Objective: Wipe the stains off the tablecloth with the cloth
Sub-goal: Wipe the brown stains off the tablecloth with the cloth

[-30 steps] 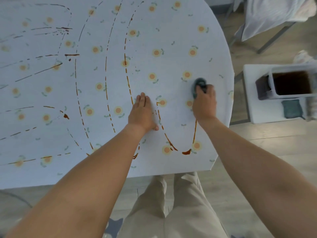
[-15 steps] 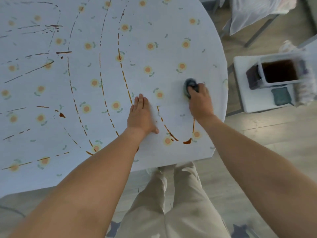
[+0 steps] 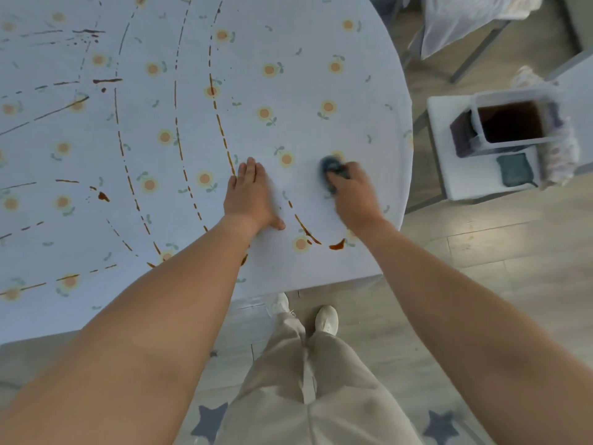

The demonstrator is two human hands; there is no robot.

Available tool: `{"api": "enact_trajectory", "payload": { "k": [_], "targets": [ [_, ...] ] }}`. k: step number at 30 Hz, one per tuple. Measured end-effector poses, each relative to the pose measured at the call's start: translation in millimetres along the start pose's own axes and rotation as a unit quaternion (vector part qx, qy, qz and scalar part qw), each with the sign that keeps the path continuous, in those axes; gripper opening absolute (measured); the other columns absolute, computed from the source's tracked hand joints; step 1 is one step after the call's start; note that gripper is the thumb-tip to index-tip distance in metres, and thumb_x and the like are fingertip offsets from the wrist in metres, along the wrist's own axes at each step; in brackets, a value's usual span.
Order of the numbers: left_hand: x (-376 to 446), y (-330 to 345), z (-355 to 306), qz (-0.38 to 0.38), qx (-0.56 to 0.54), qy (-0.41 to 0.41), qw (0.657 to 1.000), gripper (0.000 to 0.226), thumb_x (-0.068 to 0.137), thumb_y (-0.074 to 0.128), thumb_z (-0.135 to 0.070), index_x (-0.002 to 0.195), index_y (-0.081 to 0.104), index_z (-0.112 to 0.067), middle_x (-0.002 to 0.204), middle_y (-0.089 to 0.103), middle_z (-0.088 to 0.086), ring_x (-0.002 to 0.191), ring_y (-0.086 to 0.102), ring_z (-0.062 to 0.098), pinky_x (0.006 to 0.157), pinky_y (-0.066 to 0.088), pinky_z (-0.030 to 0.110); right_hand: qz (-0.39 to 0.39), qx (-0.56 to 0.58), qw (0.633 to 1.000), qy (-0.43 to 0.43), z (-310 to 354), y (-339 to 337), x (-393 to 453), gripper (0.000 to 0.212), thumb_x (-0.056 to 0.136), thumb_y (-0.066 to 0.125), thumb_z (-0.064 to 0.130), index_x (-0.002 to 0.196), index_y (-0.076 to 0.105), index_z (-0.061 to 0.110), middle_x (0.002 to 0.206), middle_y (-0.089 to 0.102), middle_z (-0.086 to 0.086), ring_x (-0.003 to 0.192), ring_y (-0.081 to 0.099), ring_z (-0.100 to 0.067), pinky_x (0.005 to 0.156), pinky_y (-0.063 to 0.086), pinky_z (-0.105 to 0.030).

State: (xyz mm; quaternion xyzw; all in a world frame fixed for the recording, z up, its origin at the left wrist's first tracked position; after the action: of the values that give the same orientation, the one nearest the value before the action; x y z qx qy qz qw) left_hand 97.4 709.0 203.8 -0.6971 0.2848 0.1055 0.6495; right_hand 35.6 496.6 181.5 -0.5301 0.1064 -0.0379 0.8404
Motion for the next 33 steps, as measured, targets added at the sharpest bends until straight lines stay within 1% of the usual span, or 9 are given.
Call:
{"api": "enact_trajectory", "payload": {
  "k": [3,6,10,14,18,21,26,29,33],
  "targets": [
    [-11.4,5.9,-1.3,-0.019,0.017,-0.017,1.000,0.131,0.071,0.081,-0.056,0.157,-0.003,-0.003,0.166,-0.003,0.016,0.153,-0.004,0.030,0.125,0.003,0.044,-0.115,0.028,0.976,0.181,-50.0,-25.9,-16.5,0.036,0.092,0.045,0.004,0.127,0.055,0.006,0.123,0.042,-0.015,0.099,0.051,-0.036,0.084,0.041,-0.029],
    [-41.7,27.2,-5.5,-0.012,0.029,-0.003,1.000,0.124,0.077,0.073,-0.061,0.157,-0.002,-0.002,0.165,-0.003,0.017,0.153,-0.004,0.031,0.124,0.001,0.044,-0.128,0.037,0.959,0.249,-34.6,-20.7,-15.7,0.036,0.088,0.042,0.001,0.122,0.055,0.005,0.124,0.040,-0.013,0.098,0.050,-0.033,0.086,0.040,-0.028],
    [-66.8,46.1,-12.0,0.017,0.028,-0.012,0.999,0.138,0.064,0.080,-0.064,0.156,-0.002,-0.001,0.165,-0.006,0.018,0.153,-0.005,0.032,0.124,0.002,0.044,-0.020,0.028,0.998,0.044,45.0,18.5,-15.5,0.046,0.085,0.054,0.002,0.130,0.056,0.011,0.133,0.039,-0.015,0.108,0.049,-0.033,0.092,0.043,-0.033],
    [-66.7,42.8,-15.0,0.020,0.032,-0.011,0.999,0.138,0.065,0.082,-0.062,0.156,-0.002,-0.001,0.165,-0.007,0.018,0.153,-0.005,0.032,0.124,0.001,0.042,0.104,-0.043,0.975,-0.190,57.5,24.2,-21.8,0.044,0.086,0.056,0.003,0.128,0.058,0.018,0.131,0.042,-0.011,0.109,0.049,-0.031,0.087,0.049,-0.039],
    [-66.3,45.8,-16.3,0.013,0.007,-0.021,1.000,0.141,0.063,0.086,-0.057,0.156,-0.003,0.000,0.165,-0.009,0.018,0.153,-0.007,0.032,0.124,-0.001,0.041,-0.008,0.000,0.999,0.045,-14.9,-8.4,-19.2,0.048,0.086,0.047,0.001,0.131,0.054,0.015,0.125,0.041,-0.012,0.104,0.048,-0.033,0.090,0.045,-0.038],
    [-64.2,46.1,-17.3,0.013,0.002,-0.027,1.000,0.142,0.062,0.087,-0.055,0.156,-0.003,0.000,0.165,-0.010,0.018,0.153,-0.007,0.032,0.124,-0.001,0.041,-0.076,0.034,0.979,0.184,-3.5,-6.8,-22.4,0.048,0.082,0.044,-0.003,0.126,0.055,0.010,0.123,0.039,-0.012,0.099,0.049,-0.032,0.087,0.045,-0.034],
    [-65.9,43.4,-17.9,0.016,0.000,-0.032,0.999,0.141,0.062,0.087,-0.055,0.157,-0.003,-0.002,0.165,-0.009,0.016,0.153,-0.007,0.030,0.124,-0.001,0.041,0.054,0.043,0.997,-0.037,79.6,36.0,-39.7,0.045,0.086,0.058,0.003,0.128,0.057,0.019,0.134,0.040,-0.010,0.115,0.046,-0.030,0.091,0.046,-0.034],
    [-67.0,45.0,-15.6,0.011,-0.008,-0.027,1.000,0.139,0.063,0.086,-0.055,0.157,-0.003,-0.004,0.165,-0.010,0.015,0.153,-0.008,0.029,0.124,-0.001,0.041,0.080,0.004,0.984,-0.157,60.0,29.4,-38.8,0.046,0.082,0.061,0.004,0.124,0.062,0.021,0.125,0.048,-0.011,0.110,0.049,-0.032,0.088,0.048,-0.037],
    [-66.7,47.5,-16.0,0.002,-0.010,-0.028,1.000,0.140,0.062,0.087,-0.053,0.156,-0.003,-0.001,0.165,-0.009,0.016,0.153,-0.007,0.031,0.124,0.001,0.041,-0.029,0.012,0.999,0.041,-1.5,0.7,-25.6,0.046,0.084,0.054,0.003,0.127,0.059,0.018,0.119,0.047,-0.013,0.107,0.049,-0.034,0.090,0.044,-0.036]
  ]
}}
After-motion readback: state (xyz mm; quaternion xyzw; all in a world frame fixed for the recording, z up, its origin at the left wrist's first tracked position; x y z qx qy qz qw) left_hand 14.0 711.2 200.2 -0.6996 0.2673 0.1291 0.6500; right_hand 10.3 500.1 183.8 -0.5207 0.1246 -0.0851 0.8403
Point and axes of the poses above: each hand's wrist, its own x-axis towards the middle knuckle, its own y-axis out of the palm, z = x × y, the point moved 2 cm from there along x, towards the middle knuckle
